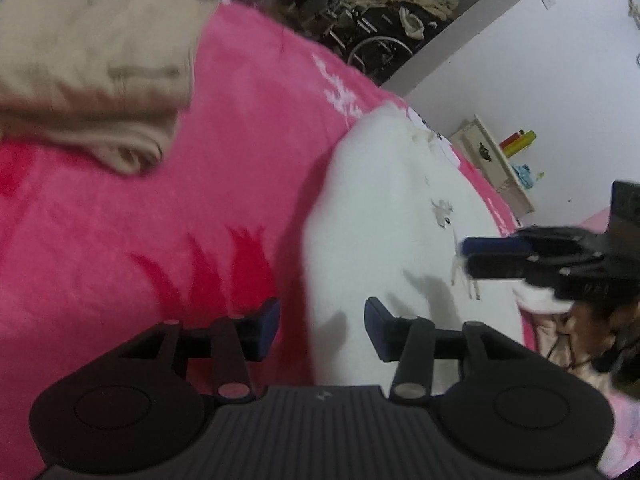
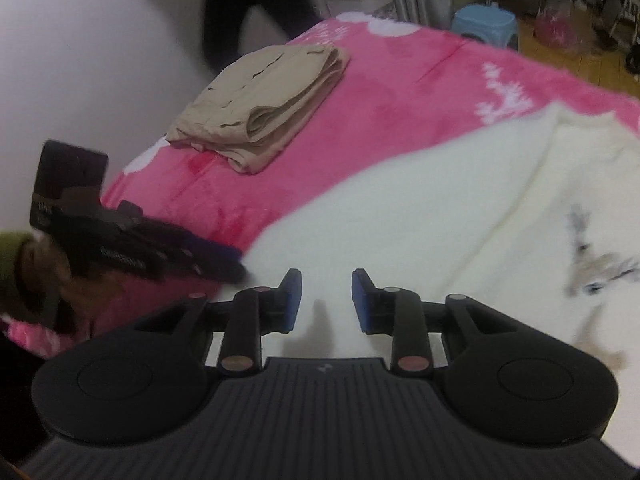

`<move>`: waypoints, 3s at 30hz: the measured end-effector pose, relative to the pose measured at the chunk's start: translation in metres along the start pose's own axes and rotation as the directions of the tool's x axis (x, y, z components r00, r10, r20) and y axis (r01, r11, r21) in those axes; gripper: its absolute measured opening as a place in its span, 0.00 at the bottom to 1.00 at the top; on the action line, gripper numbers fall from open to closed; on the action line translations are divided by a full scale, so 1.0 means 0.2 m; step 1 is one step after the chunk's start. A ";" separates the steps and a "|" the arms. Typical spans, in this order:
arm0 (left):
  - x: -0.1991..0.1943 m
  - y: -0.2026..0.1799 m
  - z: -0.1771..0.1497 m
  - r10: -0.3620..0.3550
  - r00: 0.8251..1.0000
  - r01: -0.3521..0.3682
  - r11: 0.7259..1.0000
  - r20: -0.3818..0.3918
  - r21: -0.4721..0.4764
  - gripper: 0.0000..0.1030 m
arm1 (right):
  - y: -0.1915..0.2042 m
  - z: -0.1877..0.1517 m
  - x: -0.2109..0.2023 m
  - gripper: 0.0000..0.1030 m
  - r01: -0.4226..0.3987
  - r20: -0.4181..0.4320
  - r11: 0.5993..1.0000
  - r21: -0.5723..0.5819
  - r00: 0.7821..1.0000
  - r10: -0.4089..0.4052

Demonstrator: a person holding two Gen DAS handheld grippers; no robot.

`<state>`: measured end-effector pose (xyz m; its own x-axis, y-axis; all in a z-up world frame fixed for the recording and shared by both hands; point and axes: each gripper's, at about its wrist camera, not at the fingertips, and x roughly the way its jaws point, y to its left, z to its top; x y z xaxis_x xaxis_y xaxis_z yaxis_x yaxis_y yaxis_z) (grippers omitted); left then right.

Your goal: Fold clothes

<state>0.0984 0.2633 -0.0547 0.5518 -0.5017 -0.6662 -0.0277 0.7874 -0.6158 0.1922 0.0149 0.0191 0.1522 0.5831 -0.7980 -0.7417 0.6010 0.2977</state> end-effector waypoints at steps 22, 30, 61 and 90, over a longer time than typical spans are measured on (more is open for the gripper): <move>-0.07 -0.45 -0.20 -0.086 0.990 0.022 0.871 0.108 0.491 0.46 | 0.14 0.10 0.30 0.11 0.074 -0.181 0.997 -0.014 0.981 -0.076; -0.21 -0.26 -0.10 -0.072 0.989 0.017 0.924 0.129 0.382 0.47 | -0.01 0.03 0.17 0.10 0.024 -0.122 0.989 0.147 0.992 -0.006; 0.22 -0.05 0.10 0.102 0.952 -0.192 0.933 0.290 0.303 0.43 | -0.06 -0.04 0.02 0.10 -0.071 -0.024 0.980 0.183 0.997 0.076; 0.13 0.20 0.21 -0.026 0.982 0.010 0.996 0.186 0.088 0.39 | -0.31 -0.46 0.10 0.29 -0.081 -0.088 0.756 0.650 0.980 0.181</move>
<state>0.1470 0.2963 -0.0798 0.6975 -0.4470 -0.5601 0.0511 0.8107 -0.5833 0.1801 -0.0617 -0.0631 -0.0427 0.6320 -0.7738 -0.1483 0.7619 0.6305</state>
